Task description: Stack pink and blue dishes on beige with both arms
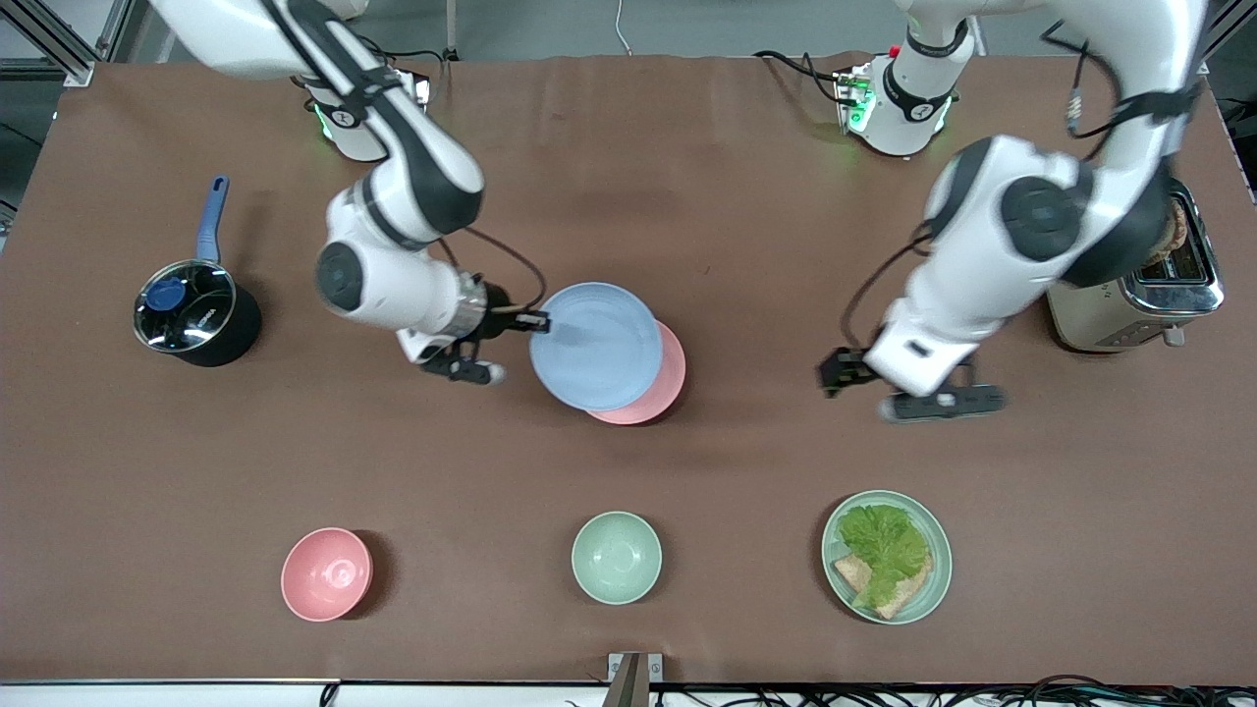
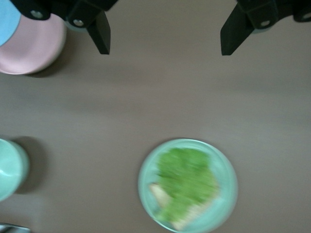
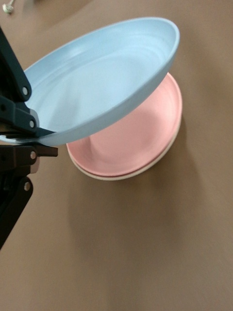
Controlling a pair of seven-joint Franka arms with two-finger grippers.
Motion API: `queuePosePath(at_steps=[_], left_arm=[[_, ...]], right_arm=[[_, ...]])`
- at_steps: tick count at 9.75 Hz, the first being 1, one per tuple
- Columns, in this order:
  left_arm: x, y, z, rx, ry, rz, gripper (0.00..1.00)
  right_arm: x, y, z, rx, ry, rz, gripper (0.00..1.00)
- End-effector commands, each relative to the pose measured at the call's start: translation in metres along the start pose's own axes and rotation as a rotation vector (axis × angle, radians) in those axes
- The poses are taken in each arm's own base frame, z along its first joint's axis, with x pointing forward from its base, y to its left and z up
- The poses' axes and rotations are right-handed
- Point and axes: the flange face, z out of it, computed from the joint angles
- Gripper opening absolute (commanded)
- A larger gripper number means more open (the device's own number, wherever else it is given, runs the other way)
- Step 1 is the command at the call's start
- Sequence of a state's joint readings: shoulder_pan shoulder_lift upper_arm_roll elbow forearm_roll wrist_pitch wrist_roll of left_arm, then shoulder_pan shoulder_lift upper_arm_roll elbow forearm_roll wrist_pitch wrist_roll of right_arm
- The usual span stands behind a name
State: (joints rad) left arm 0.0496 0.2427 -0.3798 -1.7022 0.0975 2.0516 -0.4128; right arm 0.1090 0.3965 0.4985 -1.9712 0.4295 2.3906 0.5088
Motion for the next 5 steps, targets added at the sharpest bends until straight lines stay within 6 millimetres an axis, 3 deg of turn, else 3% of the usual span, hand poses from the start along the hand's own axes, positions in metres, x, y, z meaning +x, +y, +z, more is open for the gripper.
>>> queuePosePath(at_steps=[1, 3, 4, 5], left_arm=[[-0.013, -0.04, -0.045, 0.066, 0.011, 0.071, 1.0], [-0.027, -0.08, -0.105, 0.037, 0.015, 0.074, 1.0], [-0.036, -0.093, -0.139, 0.022, 0.023, 0.093, 1.0], [-0.038, -0.094, -0.168, 0.019, 0.049, 0.105, 1.0]], right_arm=[[-0.008, 0.001, 0.038, 0.016, 0.035, 0.003, 0.06], [-0.011, 0.003, 0.054, 0.015, 0.032, 0.001, 0.08], [-0.008, 0.005, 0.062, 0.021, 0.041, 0.003, 0.1], [-0.006, 0.009, 0.069, 0.019, 0.032, 0.007, 0.17]])
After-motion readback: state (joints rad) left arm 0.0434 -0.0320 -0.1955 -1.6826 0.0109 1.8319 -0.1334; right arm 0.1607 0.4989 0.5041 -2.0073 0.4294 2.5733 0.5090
